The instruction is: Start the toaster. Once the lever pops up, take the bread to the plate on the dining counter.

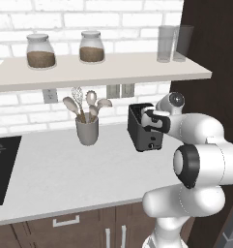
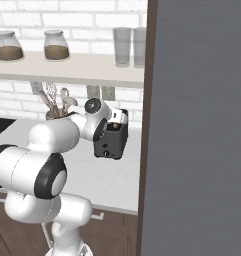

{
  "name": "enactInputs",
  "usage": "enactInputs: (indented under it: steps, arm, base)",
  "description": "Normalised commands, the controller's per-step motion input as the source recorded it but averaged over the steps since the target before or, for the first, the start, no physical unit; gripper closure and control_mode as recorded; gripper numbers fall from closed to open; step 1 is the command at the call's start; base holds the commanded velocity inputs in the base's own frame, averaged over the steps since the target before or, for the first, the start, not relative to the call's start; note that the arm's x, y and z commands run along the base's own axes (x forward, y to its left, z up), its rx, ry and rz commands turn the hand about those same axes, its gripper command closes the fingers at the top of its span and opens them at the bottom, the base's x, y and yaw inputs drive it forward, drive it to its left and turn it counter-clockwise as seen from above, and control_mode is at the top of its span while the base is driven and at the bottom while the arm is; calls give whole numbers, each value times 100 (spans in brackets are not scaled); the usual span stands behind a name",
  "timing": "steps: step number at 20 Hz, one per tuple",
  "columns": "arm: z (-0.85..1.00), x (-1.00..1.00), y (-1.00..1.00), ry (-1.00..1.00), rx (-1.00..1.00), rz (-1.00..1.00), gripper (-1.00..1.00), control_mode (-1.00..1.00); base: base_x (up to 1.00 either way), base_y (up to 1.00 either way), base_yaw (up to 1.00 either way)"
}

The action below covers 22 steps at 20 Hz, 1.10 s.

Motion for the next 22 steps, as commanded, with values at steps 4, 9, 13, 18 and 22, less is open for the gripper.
enactInputs:
  steps: [4,9,13,18,22]
  arm:
    - [0,0,0,0,0,0,-100,-100]
    - [0,0,0,0,0,0,-100,-100]
    - [0,0,0,0,0,0,-100,-100]
    - [0,0,0,0,0,0,-100,-100]
    - [0,0,0,0,0,0,-100,-100]
  base:
    - [0,0,0]
    - [0,0,0]
    - [0,0,0]
    - [0,0,0]
    - [0,0,0]
